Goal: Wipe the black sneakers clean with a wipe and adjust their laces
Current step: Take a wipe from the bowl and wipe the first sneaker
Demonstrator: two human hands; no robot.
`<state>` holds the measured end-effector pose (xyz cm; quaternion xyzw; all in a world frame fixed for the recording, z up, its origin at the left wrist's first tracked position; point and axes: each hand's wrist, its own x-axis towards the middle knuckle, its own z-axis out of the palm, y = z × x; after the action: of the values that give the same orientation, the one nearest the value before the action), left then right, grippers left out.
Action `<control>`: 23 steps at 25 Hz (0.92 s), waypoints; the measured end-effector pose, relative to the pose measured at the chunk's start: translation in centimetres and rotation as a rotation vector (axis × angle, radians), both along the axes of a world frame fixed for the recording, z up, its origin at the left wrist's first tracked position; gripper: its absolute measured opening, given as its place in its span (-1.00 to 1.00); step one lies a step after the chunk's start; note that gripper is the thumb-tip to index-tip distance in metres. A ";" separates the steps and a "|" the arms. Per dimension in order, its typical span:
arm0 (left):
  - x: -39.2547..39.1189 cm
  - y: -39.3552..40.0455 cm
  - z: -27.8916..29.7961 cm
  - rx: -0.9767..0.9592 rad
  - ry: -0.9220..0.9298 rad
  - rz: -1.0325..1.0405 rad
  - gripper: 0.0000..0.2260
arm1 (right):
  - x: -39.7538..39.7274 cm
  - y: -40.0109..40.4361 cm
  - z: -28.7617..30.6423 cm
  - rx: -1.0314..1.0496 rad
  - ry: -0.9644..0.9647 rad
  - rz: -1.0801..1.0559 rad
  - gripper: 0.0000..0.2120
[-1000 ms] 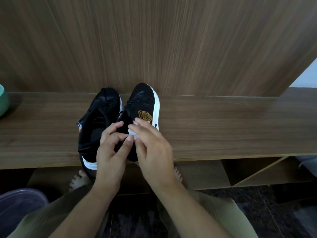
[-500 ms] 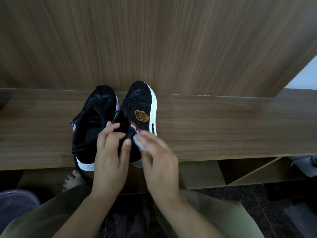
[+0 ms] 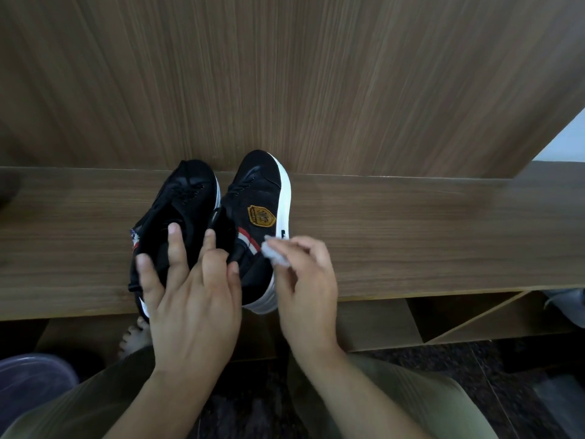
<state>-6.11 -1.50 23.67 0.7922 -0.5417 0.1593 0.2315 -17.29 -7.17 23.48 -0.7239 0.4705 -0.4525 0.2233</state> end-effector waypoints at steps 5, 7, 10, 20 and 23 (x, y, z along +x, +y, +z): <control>0.9 0.3 0.2 0.043 0.012 0.017 -0.66 | 1.0 0.6 0.6 -0.240 0.100 0.127 -0.79; 0.7 0.2 0.3 0.028 0.042 0.007 -0.67 | 2.0 -2.2 1.0 -0.135 0.051 0.025 -0.77; 0.6 0.3 0.2 0.006 0.068 -0.014 -0.71 | 1.5 -4.0 1.4 0.132 -0.061 -0.004 -0.76; 1.4 0.4 0.1 -0.016 0.073 -0.040 -0.70 | 1.6 0.3 1.8 -0.185 0.226 0.212 -0.83; 1.5 0.6 0.3 0.012 0.088 -0.045 -0.69 | 0.9 -2.1 1.5 0.024 0.071 0.001 -0.81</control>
<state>-4.60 -0.93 23.96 0.7873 -0.5497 0.1161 0.2539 -16.43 -9.28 24.96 -0.7368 0.4833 -0.4208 0.2154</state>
